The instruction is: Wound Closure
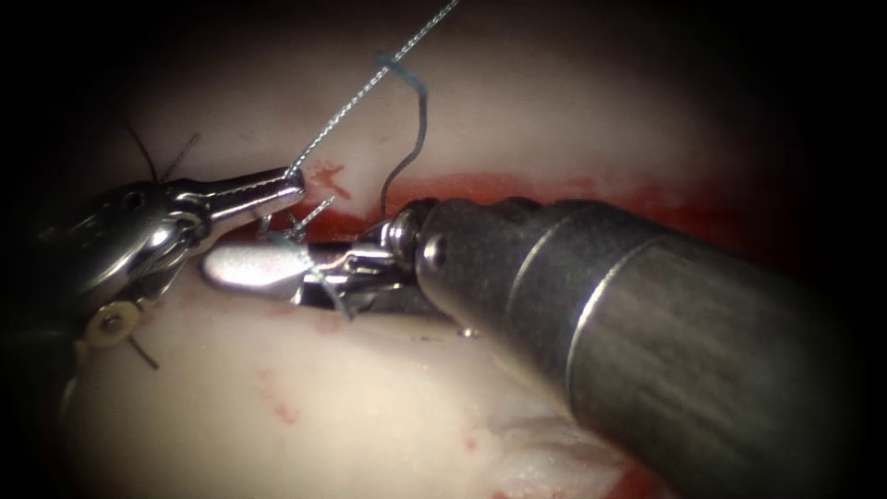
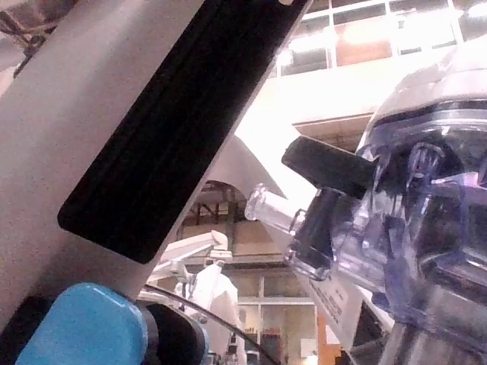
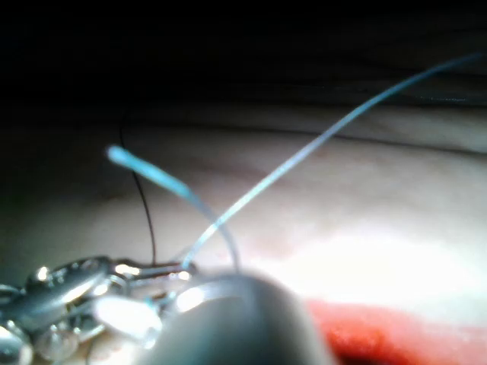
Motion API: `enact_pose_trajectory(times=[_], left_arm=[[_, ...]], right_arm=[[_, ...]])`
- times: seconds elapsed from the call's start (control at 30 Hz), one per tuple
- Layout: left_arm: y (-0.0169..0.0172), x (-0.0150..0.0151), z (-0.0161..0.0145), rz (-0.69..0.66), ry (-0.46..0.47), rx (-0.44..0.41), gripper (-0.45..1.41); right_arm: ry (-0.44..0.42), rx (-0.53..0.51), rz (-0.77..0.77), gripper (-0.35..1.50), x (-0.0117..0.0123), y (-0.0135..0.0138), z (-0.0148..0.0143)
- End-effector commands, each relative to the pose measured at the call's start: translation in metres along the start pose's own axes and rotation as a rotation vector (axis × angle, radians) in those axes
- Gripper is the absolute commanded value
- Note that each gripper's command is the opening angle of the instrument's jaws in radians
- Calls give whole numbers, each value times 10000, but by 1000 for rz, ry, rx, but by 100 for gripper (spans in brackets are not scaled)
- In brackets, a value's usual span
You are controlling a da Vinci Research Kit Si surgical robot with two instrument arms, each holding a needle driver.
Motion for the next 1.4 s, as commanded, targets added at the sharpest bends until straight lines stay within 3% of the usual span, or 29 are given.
enact_pose_trajectory(times=[0.03,0.13,0.3,0.57,0.73,0.8,0.93,1.2,1.4], left_arm=[[4,-8,8,-2,-4,-18,-45],[2,-7,7,-15,10,-92,-45],[-2,-6,4,-8,73,-215,-45],[-8,-8,-4,-24,241,-481,-45],[-15,-10,-2,-50,224,-614,-45],[-21,-7,2,-69,227,-621,-45],[-24,-5,4,-78,237,-646,-45],[-25,-3,2,-97,240,-832,-45],[-26,-3,0,-148,219,-859,-45]], right_arm=[[53,26,-72,-35,13,-3,14],[118,39,-193,-35,20,-4,14],[154,20,-475,-35,33,-3,9],[185,-327,-787,-35,39,-2,6],[239,-496,-857,-35,35,4,3],[254,-545,-881,-35,35,7,2],[265,-599,-894,-35,34,9,1],[369,-745,-924,-35,40,12,-7],[418,-807,-933,-35,45,10,-12]])
